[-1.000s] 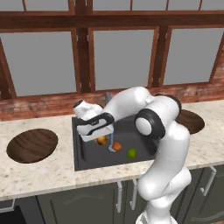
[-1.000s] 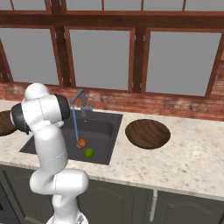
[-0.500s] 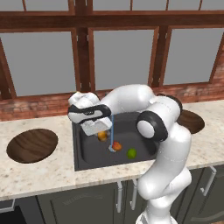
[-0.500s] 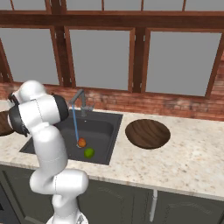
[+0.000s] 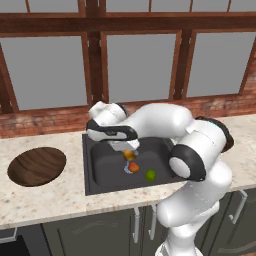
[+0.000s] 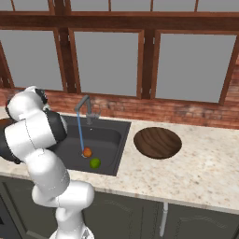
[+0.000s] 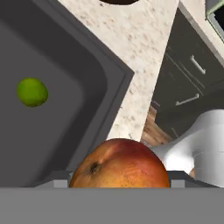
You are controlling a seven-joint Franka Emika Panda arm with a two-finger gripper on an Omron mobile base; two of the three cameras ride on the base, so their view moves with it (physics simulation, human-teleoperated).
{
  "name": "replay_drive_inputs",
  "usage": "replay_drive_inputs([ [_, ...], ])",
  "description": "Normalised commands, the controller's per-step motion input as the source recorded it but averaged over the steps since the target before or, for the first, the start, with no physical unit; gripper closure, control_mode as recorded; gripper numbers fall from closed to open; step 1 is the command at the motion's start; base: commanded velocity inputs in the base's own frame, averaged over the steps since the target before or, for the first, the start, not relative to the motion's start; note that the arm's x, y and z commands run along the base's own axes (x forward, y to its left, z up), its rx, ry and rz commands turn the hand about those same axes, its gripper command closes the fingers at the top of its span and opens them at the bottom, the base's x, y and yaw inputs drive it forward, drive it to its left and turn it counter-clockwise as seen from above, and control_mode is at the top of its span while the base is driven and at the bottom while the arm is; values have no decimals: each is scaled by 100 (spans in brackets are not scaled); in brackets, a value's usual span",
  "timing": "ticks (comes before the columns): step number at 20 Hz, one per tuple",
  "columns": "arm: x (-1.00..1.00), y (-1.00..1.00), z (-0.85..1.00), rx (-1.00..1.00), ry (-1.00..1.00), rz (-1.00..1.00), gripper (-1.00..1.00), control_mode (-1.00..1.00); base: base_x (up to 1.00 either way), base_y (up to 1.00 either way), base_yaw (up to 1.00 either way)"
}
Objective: Pick the mangos from the sink and place them in one bowl. Place the lime in the other bowl. Then turn off the sink faucet.
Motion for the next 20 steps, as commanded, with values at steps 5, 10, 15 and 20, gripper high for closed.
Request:
replay_drive_inputs([
  [5,-50,-80,26,0,-43,21,100,-100,0,0,0],
  [10,-62,-75,78,6,-16,19,100,-100,0,0,0],
  [15,-74,-86,66,14,-1,18,100,-100,0,0,0],
  [20,-57,-96,36,14,-2,16,100,-100,0,0,0],
])
